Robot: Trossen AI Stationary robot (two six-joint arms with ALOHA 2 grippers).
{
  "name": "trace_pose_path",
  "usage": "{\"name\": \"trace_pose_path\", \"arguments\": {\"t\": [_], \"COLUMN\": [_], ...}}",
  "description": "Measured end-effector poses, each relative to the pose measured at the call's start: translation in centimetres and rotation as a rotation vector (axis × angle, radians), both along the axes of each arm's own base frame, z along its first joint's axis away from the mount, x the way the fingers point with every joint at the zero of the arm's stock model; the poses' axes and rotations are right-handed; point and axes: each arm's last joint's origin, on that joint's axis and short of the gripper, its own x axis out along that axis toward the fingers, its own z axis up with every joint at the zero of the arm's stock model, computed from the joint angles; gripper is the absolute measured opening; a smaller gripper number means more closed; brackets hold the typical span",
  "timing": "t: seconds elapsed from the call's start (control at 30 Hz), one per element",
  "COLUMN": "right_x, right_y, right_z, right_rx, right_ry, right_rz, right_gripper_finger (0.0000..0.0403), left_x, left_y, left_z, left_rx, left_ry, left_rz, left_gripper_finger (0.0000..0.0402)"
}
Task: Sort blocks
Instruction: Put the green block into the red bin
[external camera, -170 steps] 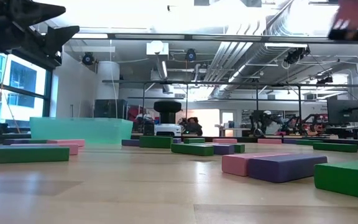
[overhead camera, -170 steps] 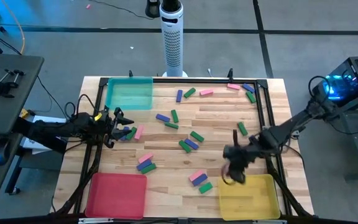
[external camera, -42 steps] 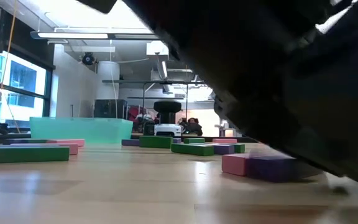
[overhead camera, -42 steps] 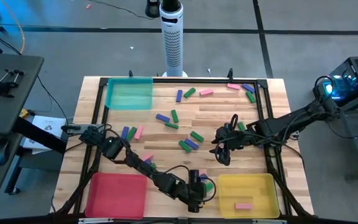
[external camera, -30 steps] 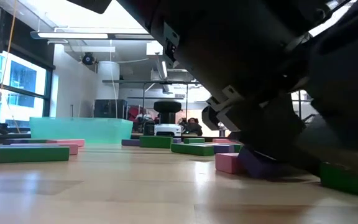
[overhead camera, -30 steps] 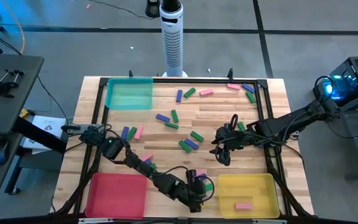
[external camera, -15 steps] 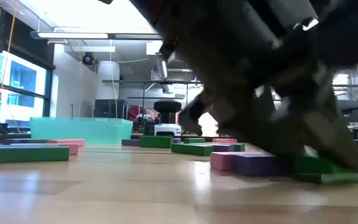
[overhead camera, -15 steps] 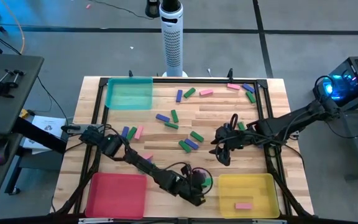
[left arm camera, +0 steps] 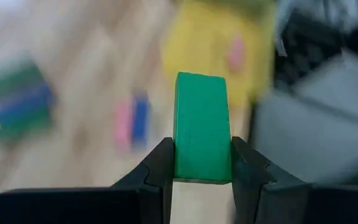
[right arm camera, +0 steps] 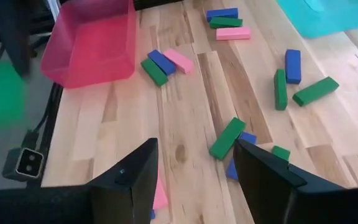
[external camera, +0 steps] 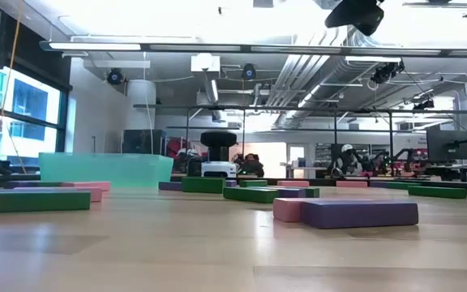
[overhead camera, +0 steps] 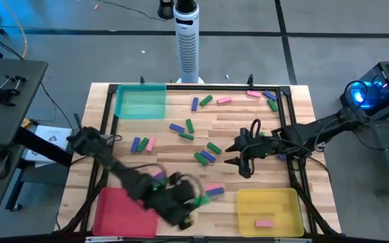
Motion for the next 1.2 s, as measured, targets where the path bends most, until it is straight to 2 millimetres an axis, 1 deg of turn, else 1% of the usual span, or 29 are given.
{"name": "trace_pose_path", "arguments": {"t": [0.17, 0.23, 0.3, 0.37, 0.43, 0.53, 0.6, 0.67, 0.77, 0.83, 0.87, 0.93, 1.03, 1.13, 1.2], "right_x": [0.0, 0.0, 0.0, 0.0, 0.0, 0.0, 0.0, 0.0, 0.0, 0.0, 0.0, 0.0, 0.0, 0.0, 0.0], "right_y": [0.0, 0.0, 0.0, 0.0, -0.1, -0.1, -0.2, -0.2, -0.2, -0.2, -0.2, -0.1, -0.1, -0.1, -0.1], "right_z": [0.0, 0.0, 0.0, -0.1, 0.0, 0.0, 0.0, 0.0, 0.0, 0.0, 0.0, 0.0, 0.0, 0.0, 0.0], "right_rx": [-0.005, -0.011, -0.019, -0.027, -0.039, -0.059, -0.069, -0.070, -0.062, -0.057, -0.055, -0.034, -0.029, -0.029, -0.030], "right_ry": [0.002, 0.002, 0.005, 0.005, 0.003, -0.002, -0.005, -0.010, -0.011, -0.011, -0.011, -0.008, -0.008, -0.008, -0.008], "right_rz": [0.001, 0.005, 0.011, 0.014, 0.002, -0.009, -0.020, -0.025, -0.030, -0.034, -0.035, -0.035, -0.035, -0.035, -0.034], "right_gripper_finger": [0.0188, 0.0188, 0.0188, 0.0188, 0.0188, 0.0188, 0.0188, 0.0188, 0.0188, 0.0188, 0.0188, 0.0188, 0.0188, 0.0188, 0.0188], "left_x": [-6.2, -8.7, -11.2, -13.3, -15.0, -16.9, -17.5, -17.5, -16.7, -16.1, -15.9, -15.4, -15.1, -15.2, -15.5], "left_y": [-4.2, -5.9, -7.3, -8.2, -8.8, -9.4, -9.5, -9.2, -8.5, -7.8, -7.6, -7.1, -6.4, -5.8, -5.5], "left_z": [-1.4, -1.9, -2.8, -3.3, -4.0, -6.0, -7.6, -9.2, -11.5, -12.3, -12.5, -12.7, -12.4, -11.2, -10.0], "left_rx": [-0.180, -0.228, -0.229, -0.227, -0.250, -0.267, -0.280, -0.285, -0.300, -0.295, -0.289, -0.274, -0.253, -0.261, -0.282], "left_ry": [0.353, 0.487, 0.598, 0.644, 0.658, 0.671, 0.670, 0.663, 0.657, 0.671, 0.681, 0.701, 0.742, 0.752, 0.747], "left_rz": [0.001, 0.030, 0.103, 0.225, 0.346, 0.488, 0.545, 0.568, 0.575, 0.577, 0.574, 0.555, 0.539, 0.535, 0.526], "left_gripper_finger": [0.0083, 0.0083, 0.0083, 0.0083, 0.0083, 0.0083, 0.0083, 0.0083, 0.0083, 0.0086, 0.0095, 0.0125, 0.0176, 0.0219, 0.0238]}}
